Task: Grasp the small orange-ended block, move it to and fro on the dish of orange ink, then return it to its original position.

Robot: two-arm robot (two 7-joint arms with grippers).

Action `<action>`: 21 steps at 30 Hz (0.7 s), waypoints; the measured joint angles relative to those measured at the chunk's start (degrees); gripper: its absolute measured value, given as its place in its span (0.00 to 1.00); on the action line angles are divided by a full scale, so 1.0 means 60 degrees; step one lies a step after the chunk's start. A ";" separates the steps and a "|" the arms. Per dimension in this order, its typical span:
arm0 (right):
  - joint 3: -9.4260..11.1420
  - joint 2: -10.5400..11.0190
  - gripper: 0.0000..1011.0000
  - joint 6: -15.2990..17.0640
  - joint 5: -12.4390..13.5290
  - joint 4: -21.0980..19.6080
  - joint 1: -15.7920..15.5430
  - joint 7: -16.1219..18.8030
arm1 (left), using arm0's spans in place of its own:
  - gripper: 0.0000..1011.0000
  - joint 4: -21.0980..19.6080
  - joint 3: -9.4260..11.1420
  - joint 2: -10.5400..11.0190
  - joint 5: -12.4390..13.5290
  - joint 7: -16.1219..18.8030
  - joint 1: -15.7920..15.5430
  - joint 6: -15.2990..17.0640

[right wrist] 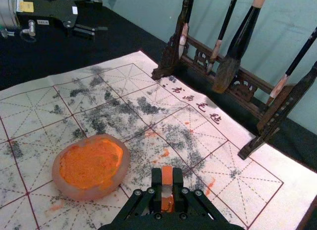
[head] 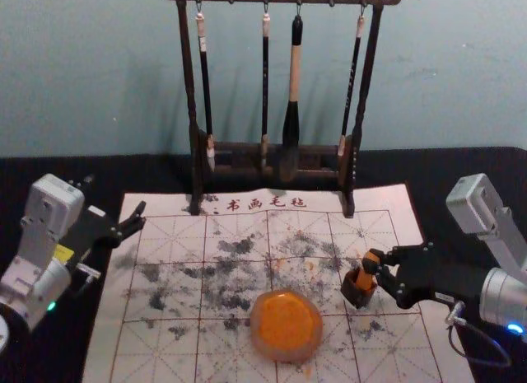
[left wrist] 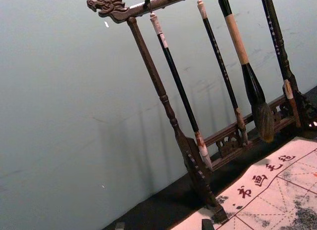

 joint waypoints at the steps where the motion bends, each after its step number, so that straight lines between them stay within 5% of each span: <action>1: -0.0029 -0.0020 0.08 0.0009 -0.0003 0.0057 0.0033 0.0011 | 0.99 0.0000 0.0000 0.0000 0.0000 0.0000 0.0000 0.0000; 21: -0.0436 -0.0225 0.08 0.0107 -0.0216 0.0634 0.0389 0.0170 | 0.99 0.0000 0.0000 0.0000 0.0000 0.0000 0.0000 0.0000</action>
